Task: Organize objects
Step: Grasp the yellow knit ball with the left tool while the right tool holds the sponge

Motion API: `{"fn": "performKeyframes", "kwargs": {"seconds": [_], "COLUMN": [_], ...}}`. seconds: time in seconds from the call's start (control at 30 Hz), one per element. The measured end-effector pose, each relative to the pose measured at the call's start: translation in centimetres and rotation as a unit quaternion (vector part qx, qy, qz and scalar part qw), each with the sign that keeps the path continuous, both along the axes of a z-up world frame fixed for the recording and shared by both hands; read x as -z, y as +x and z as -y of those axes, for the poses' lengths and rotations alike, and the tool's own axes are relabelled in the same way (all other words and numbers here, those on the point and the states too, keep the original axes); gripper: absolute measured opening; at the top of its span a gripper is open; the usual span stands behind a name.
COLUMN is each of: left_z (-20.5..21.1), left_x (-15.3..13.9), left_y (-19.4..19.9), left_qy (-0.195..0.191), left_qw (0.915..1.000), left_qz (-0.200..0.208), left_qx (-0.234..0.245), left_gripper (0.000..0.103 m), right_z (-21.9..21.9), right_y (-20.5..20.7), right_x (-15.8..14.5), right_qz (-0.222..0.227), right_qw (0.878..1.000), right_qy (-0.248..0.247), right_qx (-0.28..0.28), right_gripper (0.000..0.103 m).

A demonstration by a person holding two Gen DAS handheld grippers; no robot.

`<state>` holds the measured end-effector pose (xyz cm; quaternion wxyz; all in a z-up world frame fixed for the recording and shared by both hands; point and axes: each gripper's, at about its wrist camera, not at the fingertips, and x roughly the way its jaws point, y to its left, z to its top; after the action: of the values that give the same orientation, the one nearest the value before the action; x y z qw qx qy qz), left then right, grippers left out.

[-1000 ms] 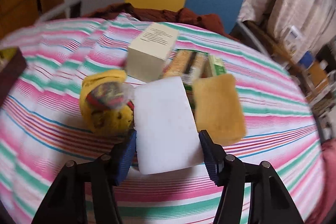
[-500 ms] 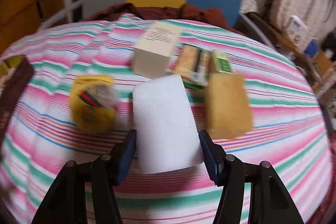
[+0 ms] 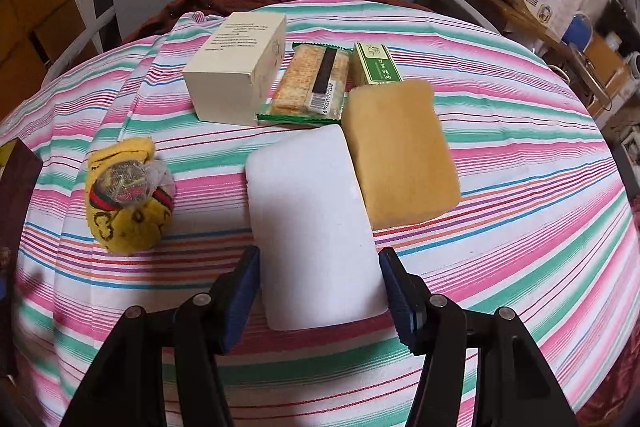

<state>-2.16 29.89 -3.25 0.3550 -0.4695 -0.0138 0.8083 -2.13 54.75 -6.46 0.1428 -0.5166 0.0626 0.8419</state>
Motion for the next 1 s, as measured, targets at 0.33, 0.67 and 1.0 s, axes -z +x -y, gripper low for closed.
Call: {"fn": "performKeyframes", "kwargs": {"seconds": [0.33, 0.67, 1.0], "left_z": [-3.5, -10.0, -6.3], "left_x": [2.0, 3.4, 4.1], "left_y": [-3.7, -5.0, -3.0], "left_qy": [-0.001, -0.087, -0.047], "left_qw": [0.9991, 0.9952, 0.9976], "left_qz": [0.037, -0.035, -0.044], "left_qx": [-0.022, 0.031, 0.027], "left_gripper": [0.076, 0.068, 0.043], "right_z": [-1.9, -1.9, -1.3], "right_y": [0.4, 0.3, 0.0], "right_x": [-0.3, -0.1, -0.3], "right_qz": [-0.01, -0.012, -0.029], "right_qw": [0.998, 0.997, 0.996], "right_qy": [-0.046, -0.065, -0.088], "right_qx": [0.037, 0.037, 0.019], "right_gripper": [0.06, 0.06, 0.06]}}
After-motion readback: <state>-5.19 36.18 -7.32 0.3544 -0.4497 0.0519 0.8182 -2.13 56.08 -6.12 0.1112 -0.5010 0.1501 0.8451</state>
